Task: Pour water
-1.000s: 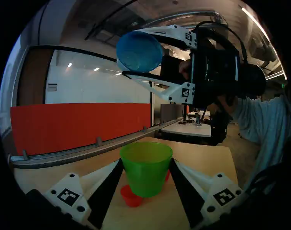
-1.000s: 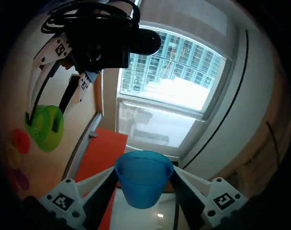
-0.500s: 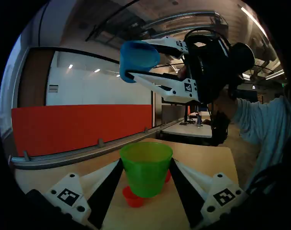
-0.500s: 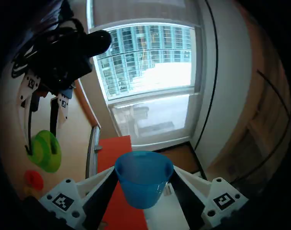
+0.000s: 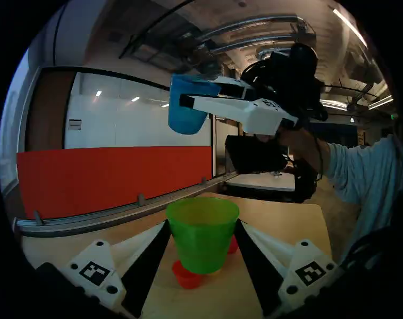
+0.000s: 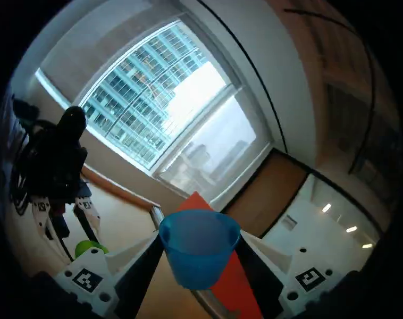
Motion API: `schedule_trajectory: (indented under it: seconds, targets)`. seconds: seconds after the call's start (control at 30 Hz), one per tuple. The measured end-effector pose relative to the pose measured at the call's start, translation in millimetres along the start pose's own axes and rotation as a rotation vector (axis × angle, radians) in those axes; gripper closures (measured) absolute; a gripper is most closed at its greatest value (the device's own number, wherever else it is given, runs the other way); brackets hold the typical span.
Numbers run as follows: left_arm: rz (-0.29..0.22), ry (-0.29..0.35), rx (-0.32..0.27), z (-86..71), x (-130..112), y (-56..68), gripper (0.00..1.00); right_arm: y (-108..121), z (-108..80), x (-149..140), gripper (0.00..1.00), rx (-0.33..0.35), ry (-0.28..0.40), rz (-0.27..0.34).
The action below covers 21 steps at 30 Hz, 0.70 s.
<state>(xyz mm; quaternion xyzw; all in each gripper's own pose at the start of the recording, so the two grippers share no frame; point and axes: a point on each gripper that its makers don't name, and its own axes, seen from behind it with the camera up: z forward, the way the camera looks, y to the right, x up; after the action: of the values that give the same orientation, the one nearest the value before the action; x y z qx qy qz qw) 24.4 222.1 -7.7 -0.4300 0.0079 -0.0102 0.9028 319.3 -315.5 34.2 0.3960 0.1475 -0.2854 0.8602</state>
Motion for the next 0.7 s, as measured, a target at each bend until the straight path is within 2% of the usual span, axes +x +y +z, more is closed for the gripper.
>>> schedule_trajectory:
  seconds: [0.23,0.4,0.5,0.7]
  targets:
    - [0.008,-0.006,0.005,-0.1,1,-1.7,0.15,-8,-1.5,-7,0.1,0.033,-0.025,0.285]
    - [0.008,-0.008,0.01,0.1,2,-3.9,0.15,-10,-1.7,-8,0.1,0.053,-0.036,0.461]
    - [0.008,-0.007,0.012,0.1,2,-4.7,0.15,-12,-3.4,-7,0.1,0.073,-0.038,0.518]
    - [0.012,-0.015,0.021,-1.0,1,-5.9,0.15,-15,-6.7,-13,0.1,0.071,-0.054,0.545]
